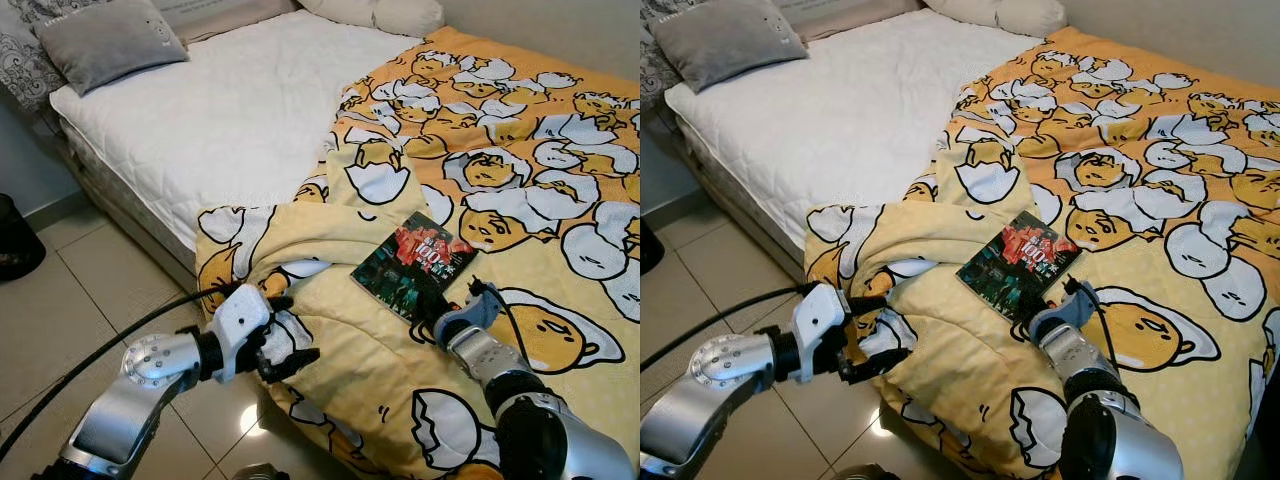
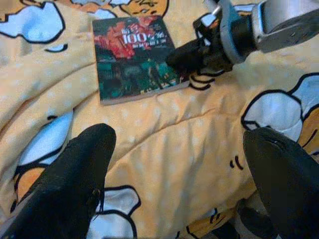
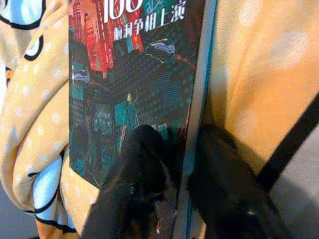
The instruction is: Clean up the room
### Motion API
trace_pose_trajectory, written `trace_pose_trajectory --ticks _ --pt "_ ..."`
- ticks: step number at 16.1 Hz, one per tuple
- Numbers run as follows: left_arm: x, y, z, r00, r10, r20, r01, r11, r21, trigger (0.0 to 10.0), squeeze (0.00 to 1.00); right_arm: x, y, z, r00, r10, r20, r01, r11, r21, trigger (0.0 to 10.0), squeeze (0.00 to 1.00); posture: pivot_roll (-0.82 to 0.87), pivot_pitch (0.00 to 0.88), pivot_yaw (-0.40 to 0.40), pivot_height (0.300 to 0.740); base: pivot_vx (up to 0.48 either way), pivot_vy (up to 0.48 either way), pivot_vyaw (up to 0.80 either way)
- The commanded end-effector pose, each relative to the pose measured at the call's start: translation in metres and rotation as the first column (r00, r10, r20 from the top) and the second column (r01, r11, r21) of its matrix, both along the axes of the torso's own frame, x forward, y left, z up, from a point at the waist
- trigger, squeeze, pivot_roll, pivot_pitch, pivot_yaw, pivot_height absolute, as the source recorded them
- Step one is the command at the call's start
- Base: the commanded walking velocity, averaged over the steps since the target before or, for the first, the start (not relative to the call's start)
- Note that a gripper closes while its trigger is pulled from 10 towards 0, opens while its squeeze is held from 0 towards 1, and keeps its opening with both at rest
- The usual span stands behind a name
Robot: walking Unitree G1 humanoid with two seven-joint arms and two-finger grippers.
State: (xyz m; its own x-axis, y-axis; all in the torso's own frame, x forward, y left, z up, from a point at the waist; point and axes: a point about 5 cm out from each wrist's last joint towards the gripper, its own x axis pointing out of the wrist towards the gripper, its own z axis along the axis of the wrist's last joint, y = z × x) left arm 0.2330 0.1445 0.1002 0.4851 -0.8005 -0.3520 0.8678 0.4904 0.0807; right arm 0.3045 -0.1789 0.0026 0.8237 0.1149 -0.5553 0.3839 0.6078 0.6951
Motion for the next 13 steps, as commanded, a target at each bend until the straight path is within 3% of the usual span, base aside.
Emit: trace_pose_trajectory --ticks 1,5,8,9,13 --pt "-0.001 0.004 0.004 1.000 0.001 0.003 -0.001 1.000 0.012 10.0 1.00 -0.001 0.004 -0.002 1.000 -0.003 -0.023 0.003 1.000 0.004 10.0 1.00 0.05 0.000 0.024 0.740 0.000 0.000 0.00" --pt "-0.010 0.003 0.018 1.000 -0.015 0.004 0.015 1.000 0.013 10.0 1.00 0.005 0.014 0.002 0.999 0.025 -0.022 -0.025 1.000 -0.010 10.0 1.00 0.07 0.016 0.029 0.740 0.000 0.000 0.00" --pt "-0.019 0.002 0.022 1.000 -0.018 -0.018 0.018 1.000 0.012 10.0 1.00 -0.003 0.012 -0.007 0.995 0.028 -0.093 -0.035 0.996 -0.079 10.0 0.99 0.09 0.060 0.024 0.740 0.000 0.000 0.00" --pt "-0.025 0.002 0.022 0.999 -0.022 -0.031 0.022 1.000 0.016 10.0 1.00 -0.006 0.013 -0.011 0.994 0.029 -0.107 -0.038 0.996 -0.086 10.0 0.00 0.10 0.076 0.017 0.740 0.000 0.000 0.00" --pt "-0.041 0.003 0.026 0.998 -0.011 -0.067 0.013 0.999 0.029 10.0 1.00 -0.021 0.023 -0.025 0.978 0.076 -0.197 -0.102 0.987 -0.125 10.0 0.00 0.14 0.142 -0.011 0.740 0.000 0.000 0.00"
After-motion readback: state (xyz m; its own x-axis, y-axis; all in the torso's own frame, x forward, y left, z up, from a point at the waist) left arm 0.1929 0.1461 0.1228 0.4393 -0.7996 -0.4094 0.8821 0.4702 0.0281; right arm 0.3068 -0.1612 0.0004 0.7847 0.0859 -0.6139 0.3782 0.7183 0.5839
